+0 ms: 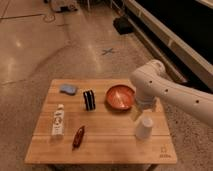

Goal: Place the ceramic cup over the eraser

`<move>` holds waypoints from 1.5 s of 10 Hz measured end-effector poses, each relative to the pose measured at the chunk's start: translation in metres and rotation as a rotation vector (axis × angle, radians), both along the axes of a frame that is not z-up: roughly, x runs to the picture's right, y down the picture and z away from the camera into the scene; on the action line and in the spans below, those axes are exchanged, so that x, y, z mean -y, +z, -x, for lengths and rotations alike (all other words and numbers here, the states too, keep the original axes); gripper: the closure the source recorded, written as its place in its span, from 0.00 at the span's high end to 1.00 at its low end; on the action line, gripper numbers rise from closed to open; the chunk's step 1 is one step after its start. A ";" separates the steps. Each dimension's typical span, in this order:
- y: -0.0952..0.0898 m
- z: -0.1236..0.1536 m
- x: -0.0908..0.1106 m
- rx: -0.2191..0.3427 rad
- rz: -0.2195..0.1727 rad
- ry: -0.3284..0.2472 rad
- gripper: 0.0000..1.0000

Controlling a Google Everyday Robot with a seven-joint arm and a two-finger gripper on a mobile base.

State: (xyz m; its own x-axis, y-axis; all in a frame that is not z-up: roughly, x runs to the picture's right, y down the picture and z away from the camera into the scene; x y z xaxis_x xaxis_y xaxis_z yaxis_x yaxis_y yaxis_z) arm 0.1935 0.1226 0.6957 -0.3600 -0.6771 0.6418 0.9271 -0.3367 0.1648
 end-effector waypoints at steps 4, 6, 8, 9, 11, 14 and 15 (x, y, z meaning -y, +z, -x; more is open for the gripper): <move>0.002 -0.016 -0.021 0.010 -0.017 0.056 0.66; 0.006 -0.019 -0.032 0.015 -0.038 0.070 0.66; 0.014 -0.019 -0.042 0.018 -0.054 0.073 0.66; 0.019 -0.018 -0.047 0.017 -0.057 0.074 0.66; 0.027 -0.013 -0.054 0.016 -0.055 0.065 0.66; 0.039 -0.007 -0.062 0.008 -0.040 0.055 0.66; 0.041 -0.008 -0.065 0.002 -0.030 0.055 0.66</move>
State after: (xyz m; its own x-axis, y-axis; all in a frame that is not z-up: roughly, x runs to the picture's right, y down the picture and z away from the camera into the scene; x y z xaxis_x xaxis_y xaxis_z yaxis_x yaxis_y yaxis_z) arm 0.2010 0.1878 0.7371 -0.3232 -0.7147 0.6203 0.9439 -0.2900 0.1576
